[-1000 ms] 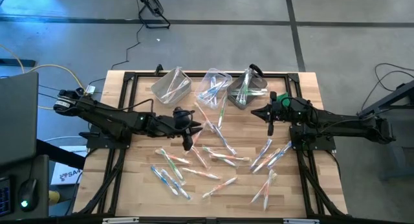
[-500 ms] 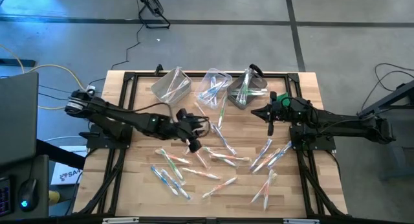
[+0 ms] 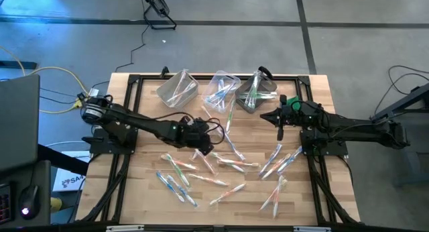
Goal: Pick & Place Toothbrushes
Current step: Put the orange toothbrush into the white bin
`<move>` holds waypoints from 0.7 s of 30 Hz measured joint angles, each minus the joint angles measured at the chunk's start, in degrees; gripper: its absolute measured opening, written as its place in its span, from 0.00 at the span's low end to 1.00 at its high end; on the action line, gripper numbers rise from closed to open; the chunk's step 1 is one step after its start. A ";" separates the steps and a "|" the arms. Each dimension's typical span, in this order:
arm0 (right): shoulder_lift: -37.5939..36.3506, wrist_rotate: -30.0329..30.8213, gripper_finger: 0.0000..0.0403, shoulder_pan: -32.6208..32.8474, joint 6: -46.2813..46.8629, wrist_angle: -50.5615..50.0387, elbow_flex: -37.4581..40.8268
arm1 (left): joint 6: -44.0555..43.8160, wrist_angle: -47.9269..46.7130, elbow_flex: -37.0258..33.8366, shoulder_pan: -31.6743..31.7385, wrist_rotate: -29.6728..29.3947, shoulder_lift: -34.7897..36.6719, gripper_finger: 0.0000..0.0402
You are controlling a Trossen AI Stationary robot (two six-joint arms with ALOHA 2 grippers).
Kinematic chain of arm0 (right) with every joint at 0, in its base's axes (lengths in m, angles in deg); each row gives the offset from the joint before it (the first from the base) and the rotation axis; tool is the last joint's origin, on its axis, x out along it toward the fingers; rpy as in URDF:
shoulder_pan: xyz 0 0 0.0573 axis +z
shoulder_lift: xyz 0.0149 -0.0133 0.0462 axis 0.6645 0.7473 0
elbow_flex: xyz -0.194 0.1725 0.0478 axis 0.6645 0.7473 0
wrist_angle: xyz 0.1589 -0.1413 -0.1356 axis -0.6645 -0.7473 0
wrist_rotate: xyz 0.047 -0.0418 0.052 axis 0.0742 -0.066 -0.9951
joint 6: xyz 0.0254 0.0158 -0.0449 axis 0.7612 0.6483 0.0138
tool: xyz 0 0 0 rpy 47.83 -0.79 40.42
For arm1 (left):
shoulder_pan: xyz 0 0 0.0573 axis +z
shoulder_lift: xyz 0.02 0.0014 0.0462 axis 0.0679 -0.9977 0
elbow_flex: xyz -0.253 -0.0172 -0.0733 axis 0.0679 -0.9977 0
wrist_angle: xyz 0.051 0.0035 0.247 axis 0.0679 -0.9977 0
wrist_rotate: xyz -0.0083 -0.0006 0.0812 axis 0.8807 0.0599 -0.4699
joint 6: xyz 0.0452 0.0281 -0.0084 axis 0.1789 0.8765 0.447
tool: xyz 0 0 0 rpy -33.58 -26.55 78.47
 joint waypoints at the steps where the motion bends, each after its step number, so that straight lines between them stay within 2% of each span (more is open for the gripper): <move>1: 0.00 0.00 0.00 -0.02 0.00 -0.01 0.00 | -1.34 -1.22 -0.04 0.51 0.17 -0.56 0.23; 5: 0.00 0.00 0.00 -0.01 -0.02 -0.12 0.00 | -6.84 -1.74 -0.08 3.57 3.52 -2.32 0.23; 13: 0.00 0.25 0.00 -0.02 -0.26 -0.22 0.00 | -7.05 0.45 -0.10 8.17 12.48 -4.69 0.23; 21: 0.00 0.26 0.00 -0.02 -1.11 -0.59 0.00 | -4.41 2.31 -0.07 8.09 13.62 -5.35 0.23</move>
